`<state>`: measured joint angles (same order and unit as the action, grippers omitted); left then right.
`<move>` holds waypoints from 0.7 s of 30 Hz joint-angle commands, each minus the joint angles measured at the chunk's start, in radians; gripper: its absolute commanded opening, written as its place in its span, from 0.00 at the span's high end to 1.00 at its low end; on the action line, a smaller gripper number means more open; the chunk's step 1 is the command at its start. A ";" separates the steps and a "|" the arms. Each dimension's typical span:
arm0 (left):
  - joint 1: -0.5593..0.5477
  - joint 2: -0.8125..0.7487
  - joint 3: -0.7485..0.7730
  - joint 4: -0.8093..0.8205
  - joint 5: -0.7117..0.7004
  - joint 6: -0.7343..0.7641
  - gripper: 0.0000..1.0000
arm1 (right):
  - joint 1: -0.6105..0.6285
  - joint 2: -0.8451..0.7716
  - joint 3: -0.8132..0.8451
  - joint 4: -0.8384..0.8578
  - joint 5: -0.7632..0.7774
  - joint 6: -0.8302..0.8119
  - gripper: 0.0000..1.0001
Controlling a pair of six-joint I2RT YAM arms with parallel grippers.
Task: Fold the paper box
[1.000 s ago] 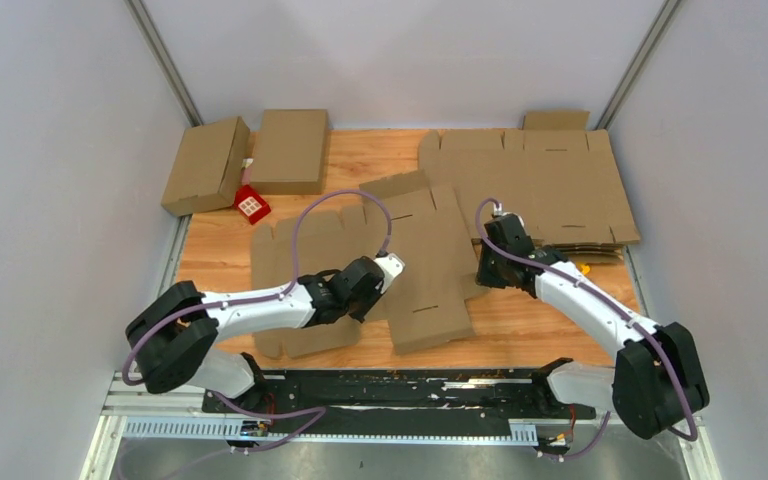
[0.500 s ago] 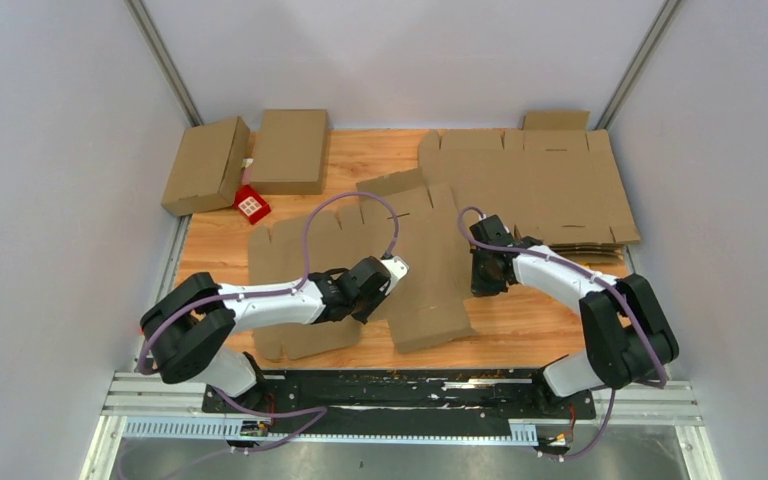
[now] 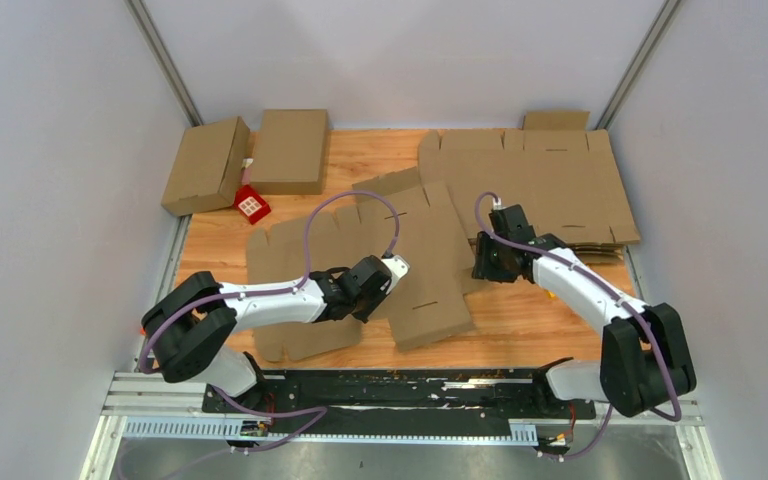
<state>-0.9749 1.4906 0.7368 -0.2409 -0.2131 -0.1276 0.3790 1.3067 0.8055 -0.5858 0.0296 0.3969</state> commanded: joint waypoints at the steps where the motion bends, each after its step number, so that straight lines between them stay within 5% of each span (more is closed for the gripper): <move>1: -0.001 -0.007 0.009 -0.001 0.009 -0.003 0.78 | -0.048 0.037 0.027 0.057 -0.076 0.009 0.52; 5: 0.001 -0.008 0.008 0.000 0.015 -0.001 0.78 | -0.072 0.026 -0.011 0.142 -0.100 0.049 0.22; 9: -0.001 -0.010 0.008 -0.004 0.015 0.000 0.78 | -0.084 0.091 -0.042 0.215 -0.170 0.090 0.16; 15: 0.000 -0.009 0.006 -0.002 0.020 0.000 0.78 | -0.107 0.165 -0.103 0.354 -0.300 0.114 0.24; 21: -0.001 -0.007 0.007 -0.002 0.020 0.003 0.79 | -0.117 0.119 -0.147 0.420 -0.349 0.098 0.48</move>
<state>-0.9745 1.4906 0.7368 -0.2459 -0.2115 -0.1257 0.2646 1.4605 0.6914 -0.2493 -0.2485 0.4828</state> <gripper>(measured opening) 0.217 0.557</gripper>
